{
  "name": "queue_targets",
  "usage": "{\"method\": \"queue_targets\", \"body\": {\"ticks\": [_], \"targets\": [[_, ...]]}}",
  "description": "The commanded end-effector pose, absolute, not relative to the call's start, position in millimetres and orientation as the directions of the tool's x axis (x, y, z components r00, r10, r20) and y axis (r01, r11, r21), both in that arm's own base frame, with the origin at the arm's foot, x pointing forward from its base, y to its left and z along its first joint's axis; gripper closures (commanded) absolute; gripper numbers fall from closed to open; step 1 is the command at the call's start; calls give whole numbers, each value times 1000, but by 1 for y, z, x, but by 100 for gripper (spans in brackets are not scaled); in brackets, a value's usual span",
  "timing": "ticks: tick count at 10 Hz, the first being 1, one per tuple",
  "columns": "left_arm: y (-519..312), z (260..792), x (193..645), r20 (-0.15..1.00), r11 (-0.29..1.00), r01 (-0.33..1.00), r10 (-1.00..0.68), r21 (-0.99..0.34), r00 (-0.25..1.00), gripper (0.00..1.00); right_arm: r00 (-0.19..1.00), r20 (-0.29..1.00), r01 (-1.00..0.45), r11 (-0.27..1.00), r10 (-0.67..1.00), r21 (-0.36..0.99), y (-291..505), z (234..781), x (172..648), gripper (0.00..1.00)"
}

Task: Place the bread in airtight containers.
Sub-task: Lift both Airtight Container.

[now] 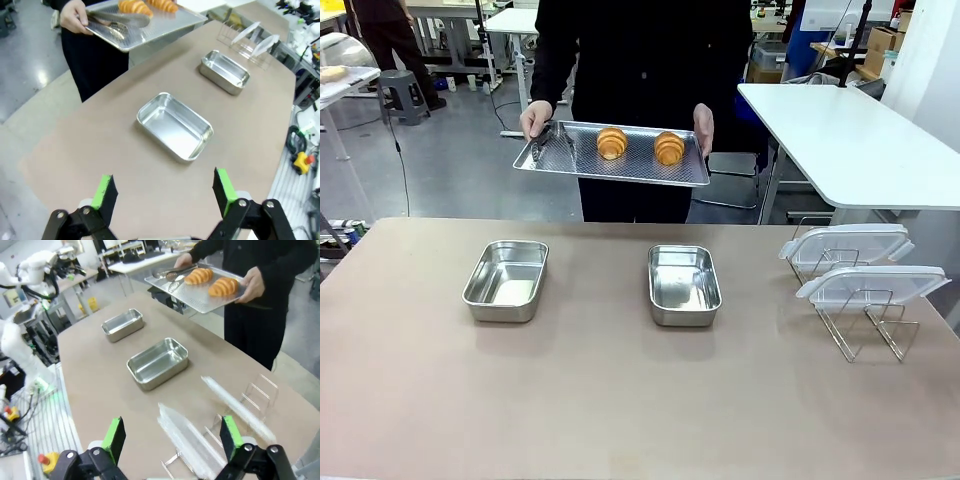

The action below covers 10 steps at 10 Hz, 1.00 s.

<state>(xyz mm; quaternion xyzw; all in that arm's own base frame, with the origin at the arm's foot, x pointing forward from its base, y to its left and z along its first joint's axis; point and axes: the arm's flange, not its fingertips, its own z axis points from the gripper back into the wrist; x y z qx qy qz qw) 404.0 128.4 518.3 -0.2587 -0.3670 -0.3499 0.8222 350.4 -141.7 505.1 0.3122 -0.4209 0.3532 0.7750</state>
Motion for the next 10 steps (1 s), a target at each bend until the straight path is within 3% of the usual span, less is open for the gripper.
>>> {"method": "queue_targets", "body": {"ticks": [1, 3, 5, 7, 10], "targets": [[90, 551, 440, 677, 673, 712, -430, -200, 598, 0, 506, 783, -749, 635, 361, 191, -78, 561, 386, 0], [53, 560, 473, 547, 794, 565, -378, -224, 747, 0, 695, 606, -607, 768, 387, 206, -7, 589, 416, 0], [22, 562, 497, 421, 891, 398, -282, -217, 862, 0, 745, 471, -612, 763, 471, 205, 62, 591, 430, 0], [-1, 550, 520, 336, 950, 239, -163, -201, 928, 0, 835, 285, -526, 835, 471, 160, 114, 570, 450, 0], [-11, 514, 534, 280, 973, 104, -44, -204, 959, 0, 883, 224, -457, 865, 413, 205, 149, 527, 461, 0]]}}
